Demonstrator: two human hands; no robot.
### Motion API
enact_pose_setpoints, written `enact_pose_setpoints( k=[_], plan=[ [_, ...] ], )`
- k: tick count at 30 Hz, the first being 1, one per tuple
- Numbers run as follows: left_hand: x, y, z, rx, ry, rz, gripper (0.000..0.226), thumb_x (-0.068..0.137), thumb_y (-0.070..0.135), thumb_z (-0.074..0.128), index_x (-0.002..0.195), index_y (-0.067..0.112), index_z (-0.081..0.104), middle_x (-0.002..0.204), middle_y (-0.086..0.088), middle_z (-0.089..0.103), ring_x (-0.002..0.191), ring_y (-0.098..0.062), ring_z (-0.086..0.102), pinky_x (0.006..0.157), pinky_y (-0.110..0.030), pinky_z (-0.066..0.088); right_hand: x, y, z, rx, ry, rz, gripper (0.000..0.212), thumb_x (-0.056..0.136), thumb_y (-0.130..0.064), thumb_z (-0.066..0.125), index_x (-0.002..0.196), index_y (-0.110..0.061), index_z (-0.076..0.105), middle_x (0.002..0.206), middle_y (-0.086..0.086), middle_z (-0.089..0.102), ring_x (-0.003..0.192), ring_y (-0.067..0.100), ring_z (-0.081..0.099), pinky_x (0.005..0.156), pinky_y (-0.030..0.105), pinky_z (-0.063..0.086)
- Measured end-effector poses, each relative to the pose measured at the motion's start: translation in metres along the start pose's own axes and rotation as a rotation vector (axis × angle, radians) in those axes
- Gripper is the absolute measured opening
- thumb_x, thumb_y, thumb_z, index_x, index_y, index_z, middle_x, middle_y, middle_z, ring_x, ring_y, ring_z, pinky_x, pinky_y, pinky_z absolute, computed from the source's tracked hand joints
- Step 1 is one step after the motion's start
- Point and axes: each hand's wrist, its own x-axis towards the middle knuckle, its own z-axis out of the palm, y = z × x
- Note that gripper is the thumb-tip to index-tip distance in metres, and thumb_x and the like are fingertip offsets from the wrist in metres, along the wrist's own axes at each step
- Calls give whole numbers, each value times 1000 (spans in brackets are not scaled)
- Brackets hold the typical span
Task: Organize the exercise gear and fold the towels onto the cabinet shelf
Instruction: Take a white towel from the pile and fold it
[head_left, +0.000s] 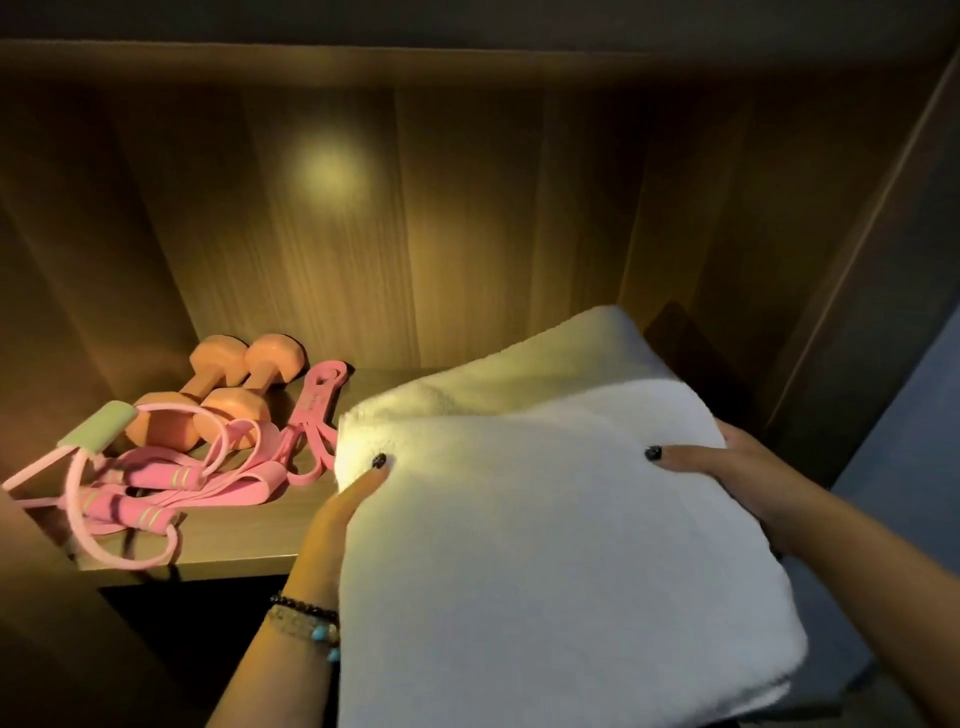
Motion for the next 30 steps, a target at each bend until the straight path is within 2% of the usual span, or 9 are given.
enact_pose_setpoints(
  k=[3, 5, 9, 13, 19, 22, 25, 28, 30],
  plan=[
    [16, -3, 10, 415, 250, 241, 44, 77, 31, 78, 115, 12, 64, 107, -7, 69, 89, -19, 67, 77, -35, 55, 19, 19, 15, -195, 197, 113, 51, 69, -34, 81, 113, -31, 55, 107, 1, 64, 97, 23, 61, 78, 38, 50],
    [21, -14, 22, 749, 348, 455, 70, 83, 25, 74, 143, 12, 40, 138, -8, 50, 125, -24, 48, 104, -37, 40, 31, 30, 27, -299, 315, 167, 48, 77, -30, 77, 118, -21, 54, 113, 5, 59, 99, 23, 57, 81, 37, 48],
    [24, -37, 62, 1205, -32, 863, 63, 96, 39, 50, 151, 26, 23, 158, 9, 13, 147, -11, 3, 118, -34, 7, 37, 43, 32, -374, 335, 196, 56, 74, -37, 75, 123, -17, 57, 115, 9, 60, 103, 28, 58, 90, 45, 51],
    [39, -64, 85, 1694, -194, 779, 58, 100, 49, 17, 152, 36, -5, 162, 5, -6, 148, -21, -15, 117, -55, -5, 35, 39, 28, -410, 323, 241, 52, 75, -42, 74, 119, -21, 55, 108, 5, 58, 97, 24, 57, 84, 41, 51],
    [53, -69, 100, 1808, -188, 799, 63, 94, 51, 6, 150, 32, -15, 162, -4, -8, 148, -27, -15, 114, -60, -2, 15, -4, 27, -435, 316, 40, 46, 75, -37, 77, 113, -28, 52, 103, -3, 60, 92, 17, 60, 74, 36, 55],
    [58, -57, 95, 1499, -307, 690, 59, 98, 45, 25, 153, 29, 11, 162, 0, 7, 149, -19, -4, 117, -51, -1, 4, -38, 47, -507, 141, -101, 50, 72, -42, 76, 116, -35, 53, 104, -9, 61, 95, 13, 62, 77, 36, 56],
    [48, -28, 81, 272, -434, 248, 43, 82, 32, 61, 124, 23, 64, 139, -4, 55, 127, -12, 50, 104, -28, 41, -3, -58, 80, -616, 22, -227, 69, 71, -46, 73, 134, -39, 44, 120, -11, 58, 107, 11, 58, 88, 39, 54],
    [55, -17, 54, -457, -327, 85, 44, 82, 33, 58, 119, 11, 61, 122, -13, 66, 120, -25, 58, 99, -36, 46, -4, -62, 117, -887, 1, -319, 77, 80, -48, 66, 146, -37, 28, 134, -4, 54, 116, 17, 54, 97, 40, 47],
    [56, -16, 43, -568, -324, 22, 51, 82, 45, 56, 116, 8, 61, 118, -16, 66, 118, -31, 58, 98, -42, 45, -4, -55, 142, -1079, -45, -381, 76, 86, -44, 59, 148, -35, 16, 137, 2, 50, 116, 25, 53, 90, 39, 47]
  ],
)
